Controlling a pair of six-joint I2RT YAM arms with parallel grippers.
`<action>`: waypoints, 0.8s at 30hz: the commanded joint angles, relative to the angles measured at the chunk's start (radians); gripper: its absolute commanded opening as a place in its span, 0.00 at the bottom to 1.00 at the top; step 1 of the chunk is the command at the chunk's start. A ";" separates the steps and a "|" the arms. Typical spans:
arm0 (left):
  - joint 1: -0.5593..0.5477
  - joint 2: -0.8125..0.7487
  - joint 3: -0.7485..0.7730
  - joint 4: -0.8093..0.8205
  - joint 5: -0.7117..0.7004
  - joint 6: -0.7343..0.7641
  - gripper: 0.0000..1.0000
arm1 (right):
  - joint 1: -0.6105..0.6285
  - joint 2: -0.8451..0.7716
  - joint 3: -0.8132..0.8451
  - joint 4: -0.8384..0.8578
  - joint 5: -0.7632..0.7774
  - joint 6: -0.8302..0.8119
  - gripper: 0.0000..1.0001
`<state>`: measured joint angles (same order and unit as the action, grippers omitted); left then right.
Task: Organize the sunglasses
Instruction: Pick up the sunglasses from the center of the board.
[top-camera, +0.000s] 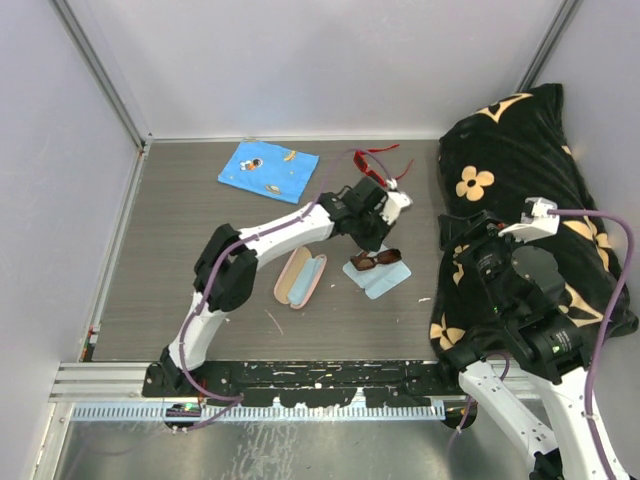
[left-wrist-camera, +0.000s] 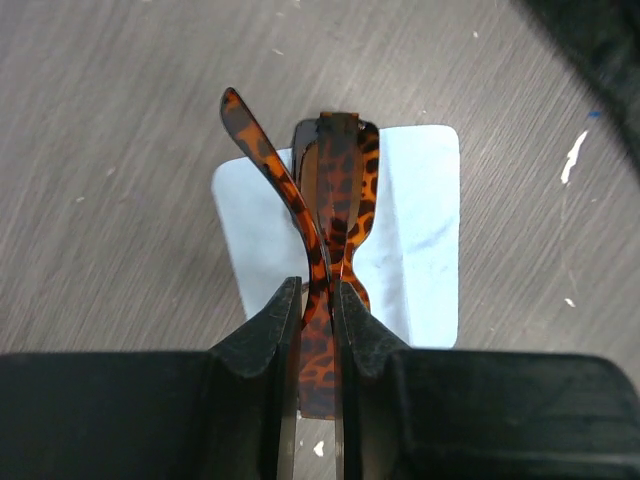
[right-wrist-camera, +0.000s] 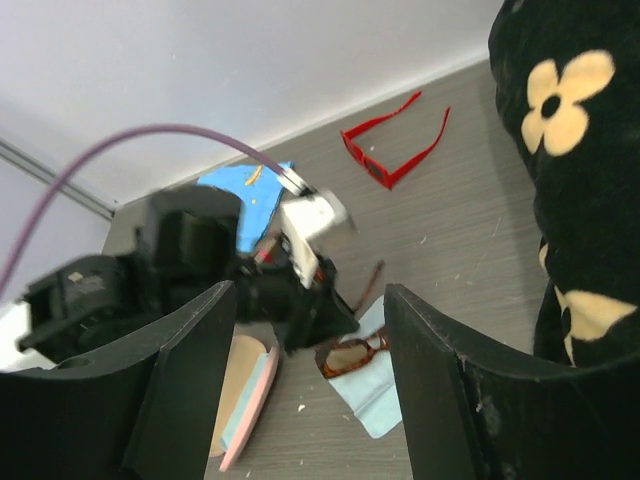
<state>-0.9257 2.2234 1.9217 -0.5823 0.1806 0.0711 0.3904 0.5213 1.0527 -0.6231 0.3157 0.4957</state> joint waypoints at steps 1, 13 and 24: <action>0.088 -0.128 -0.057 0.107 0.108 -0.194 0.00 | 0.001 0.010 -0.045 0.000 -0.035 0.098 0.66; 0.135 -0.139 -0.135 0.127 0.121 -0.422 0.00 | 0.001 0.122 -0.246 0.041 -0.166 0.325 0.63; 0.135 -0.145 -0.174 0.105 0.071 -0.585 0.00 | -0.003 0.316 -0.460 0.297 -0.276 0.481 0.48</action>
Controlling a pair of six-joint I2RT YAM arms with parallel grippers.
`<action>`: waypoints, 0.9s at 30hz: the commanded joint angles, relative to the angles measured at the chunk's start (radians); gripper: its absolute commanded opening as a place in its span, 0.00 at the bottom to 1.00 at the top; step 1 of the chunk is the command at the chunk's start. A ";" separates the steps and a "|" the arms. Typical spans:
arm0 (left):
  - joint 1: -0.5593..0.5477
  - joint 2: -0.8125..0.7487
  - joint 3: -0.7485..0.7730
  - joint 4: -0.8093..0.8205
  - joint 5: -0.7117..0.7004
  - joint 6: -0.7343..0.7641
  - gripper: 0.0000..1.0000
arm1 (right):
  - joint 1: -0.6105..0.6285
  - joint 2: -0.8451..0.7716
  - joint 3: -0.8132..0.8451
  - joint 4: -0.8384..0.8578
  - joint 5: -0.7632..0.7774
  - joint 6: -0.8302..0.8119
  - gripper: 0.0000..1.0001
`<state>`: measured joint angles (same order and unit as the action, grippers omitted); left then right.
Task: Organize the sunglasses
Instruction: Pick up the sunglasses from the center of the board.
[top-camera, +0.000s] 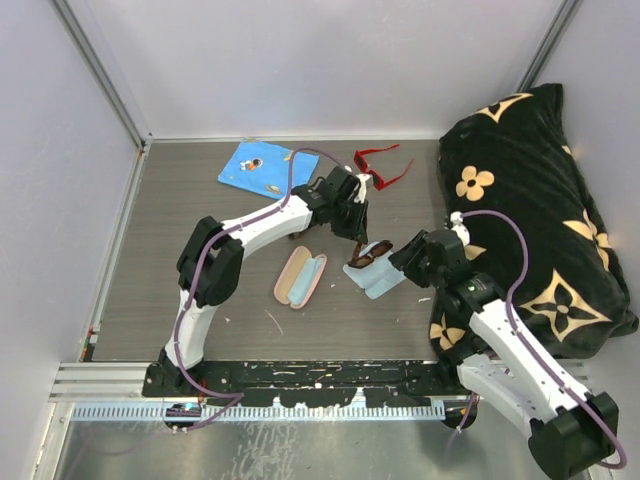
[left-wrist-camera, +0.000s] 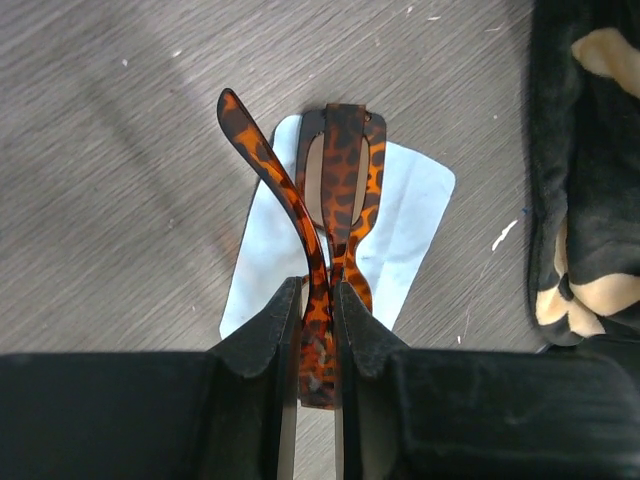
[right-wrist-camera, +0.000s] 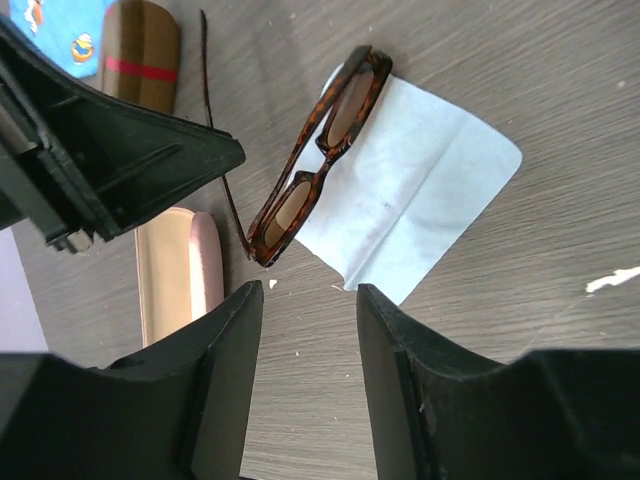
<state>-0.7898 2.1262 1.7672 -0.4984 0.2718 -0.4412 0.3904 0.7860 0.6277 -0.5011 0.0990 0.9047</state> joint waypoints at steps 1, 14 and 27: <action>0.000 -0.050 -0.027 0.022 -0.027 -0.082 0.00 | -0.008 0.073 -0.057 0.210 -0.084 0.086 0.47; -0.003 -0.058 -0.082 0.051 -0.019 -0.118 0.00 | -0.142 0.302 -0.173 0.591 -0.296 0.145 0.42; -0.011 -0.040 -0.075 0.053 -0.020 -0.122 0.00 | -0.194 0.519 -0.110 0.653 -0.416 -0.003 0.40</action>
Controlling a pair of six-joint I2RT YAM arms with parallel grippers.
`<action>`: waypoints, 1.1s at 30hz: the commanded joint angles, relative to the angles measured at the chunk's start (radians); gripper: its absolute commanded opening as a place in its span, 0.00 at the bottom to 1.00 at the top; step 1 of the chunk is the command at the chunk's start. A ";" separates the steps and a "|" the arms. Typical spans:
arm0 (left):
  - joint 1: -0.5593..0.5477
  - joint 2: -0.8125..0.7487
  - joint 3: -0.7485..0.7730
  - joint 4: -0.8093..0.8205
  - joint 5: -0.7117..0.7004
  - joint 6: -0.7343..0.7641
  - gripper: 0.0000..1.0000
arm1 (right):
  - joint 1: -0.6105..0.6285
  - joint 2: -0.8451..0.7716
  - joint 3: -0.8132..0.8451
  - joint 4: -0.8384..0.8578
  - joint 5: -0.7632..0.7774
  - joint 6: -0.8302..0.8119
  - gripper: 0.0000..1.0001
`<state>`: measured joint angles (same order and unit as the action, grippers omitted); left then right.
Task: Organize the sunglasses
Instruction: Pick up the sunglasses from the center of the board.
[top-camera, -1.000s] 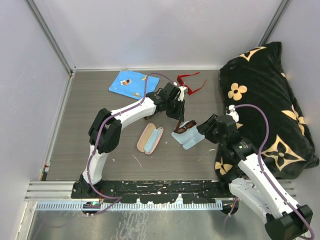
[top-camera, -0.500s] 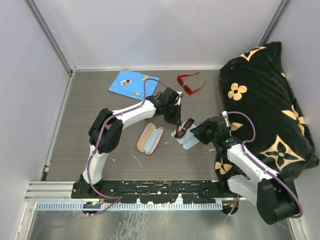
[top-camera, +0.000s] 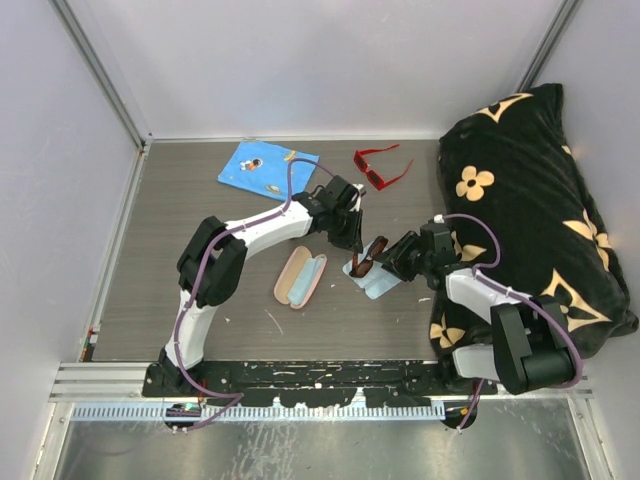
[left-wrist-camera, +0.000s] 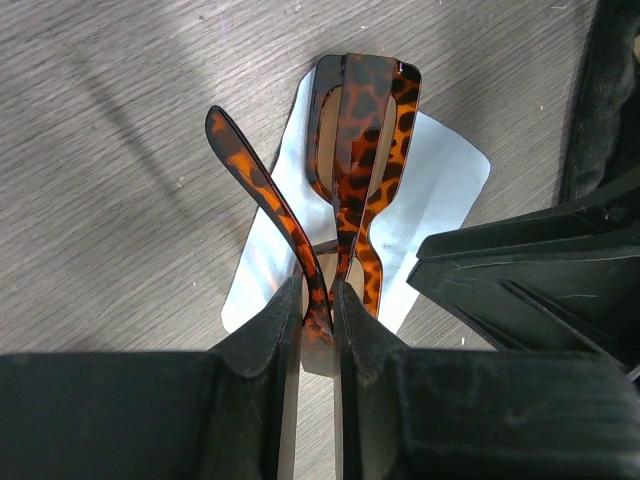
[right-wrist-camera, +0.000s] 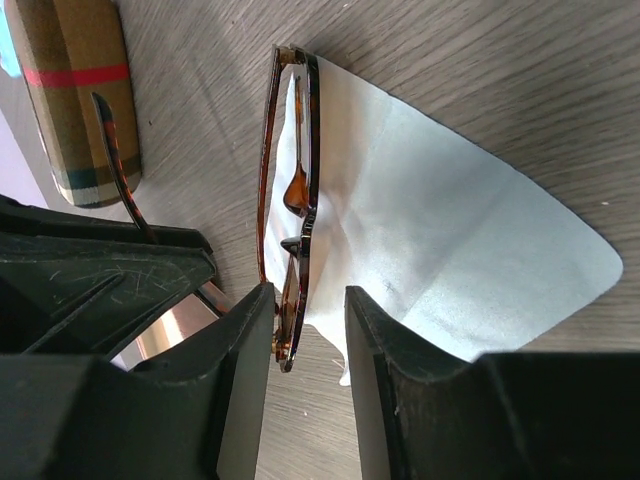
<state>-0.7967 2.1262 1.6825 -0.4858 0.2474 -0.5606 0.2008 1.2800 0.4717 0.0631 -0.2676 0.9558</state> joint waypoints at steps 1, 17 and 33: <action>-0.006 -0.040 0.009 0.040 0.005 -0.002 0.00 | -0.003 0.036 0.049 0.091 -0.050 -0.060 0.39; -0.012 -0.027 0.026 0.035 0.016 0.001 0.00 | -0.004 0.148 0.079 0.155 -0.056 -0.071 0.30; -0.023 -0.024 0.035 0.030 0.014 0.001 0.00 | -0.003 0.190 0.079 0.175 -0.069 -0.075 0.23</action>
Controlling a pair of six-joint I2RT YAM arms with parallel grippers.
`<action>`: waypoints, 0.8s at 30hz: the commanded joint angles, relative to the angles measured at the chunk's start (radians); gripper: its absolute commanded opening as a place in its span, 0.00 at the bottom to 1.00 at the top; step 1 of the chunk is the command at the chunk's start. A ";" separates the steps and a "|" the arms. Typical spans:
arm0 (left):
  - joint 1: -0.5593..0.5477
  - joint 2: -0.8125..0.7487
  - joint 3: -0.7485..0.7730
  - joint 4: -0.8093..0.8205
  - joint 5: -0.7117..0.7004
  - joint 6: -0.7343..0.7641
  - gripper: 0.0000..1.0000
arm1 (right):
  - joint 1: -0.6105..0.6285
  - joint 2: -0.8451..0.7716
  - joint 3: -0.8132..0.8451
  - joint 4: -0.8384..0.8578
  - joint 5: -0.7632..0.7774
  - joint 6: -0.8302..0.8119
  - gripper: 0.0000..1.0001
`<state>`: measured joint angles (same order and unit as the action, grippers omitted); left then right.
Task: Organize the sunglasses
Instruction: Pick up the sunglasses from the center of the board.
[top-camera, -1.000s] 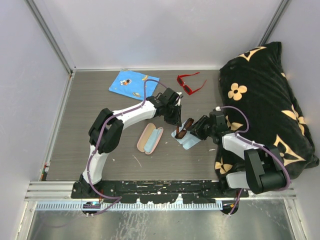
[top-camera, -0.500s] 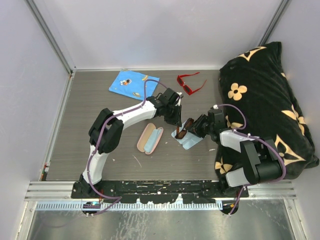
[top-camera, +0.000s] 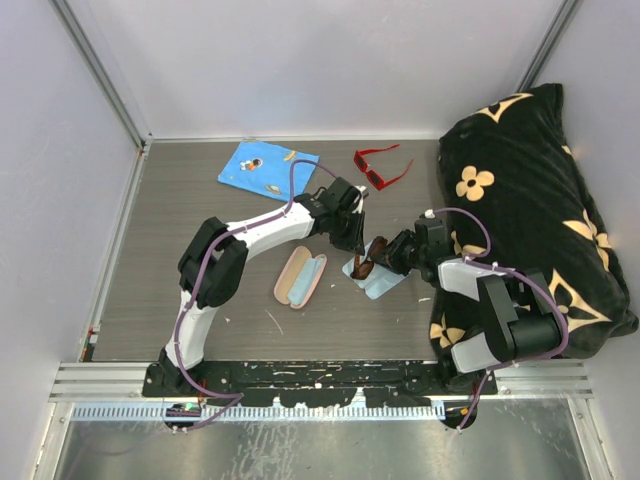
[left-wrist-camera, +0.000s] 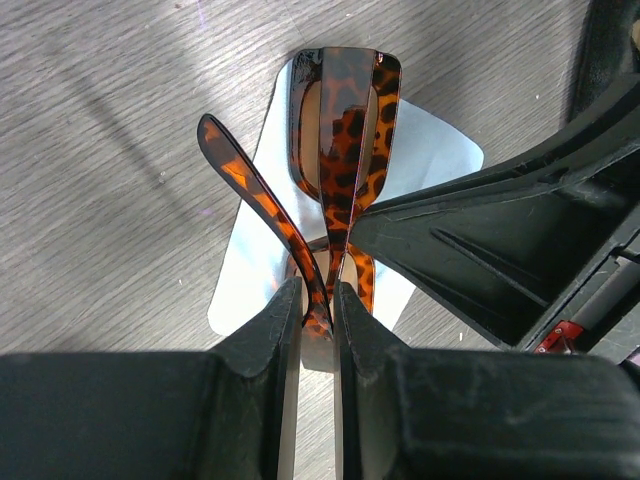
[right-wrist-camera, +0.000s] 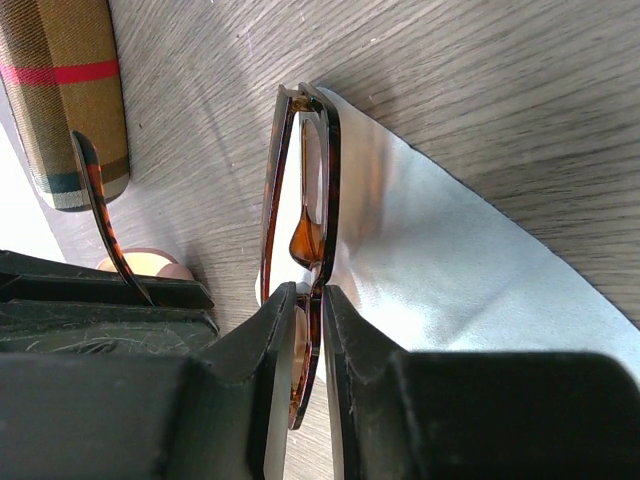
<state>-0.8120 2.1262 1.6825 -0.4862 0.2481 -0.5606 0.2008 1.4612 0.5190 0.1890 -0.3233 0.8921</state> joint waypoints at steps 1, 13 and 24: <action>-0.008 -0.024 0.037 0.029 0.014 0.001 0.00 | -0.003 0.012 0.032 0.049 -0.015 -0.013 0.23; -0.008 -0.025 0.041 0.027 0.014 -0.002 0.00 | -0.003 0.034 0.026 0.054 -0.016 -0.016 0.26; -0.011 -0.020 0.045 0.030 0.024 -0.004 0.00 | -0.004 0.054 0.031 0.071 -0.031 -0.015 0.18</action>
<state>-0.8146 2.1262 1.6829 -0.4870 0.2497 -0.5610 0.2008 1.5040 0.5194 0.2173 -0.3367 0.8879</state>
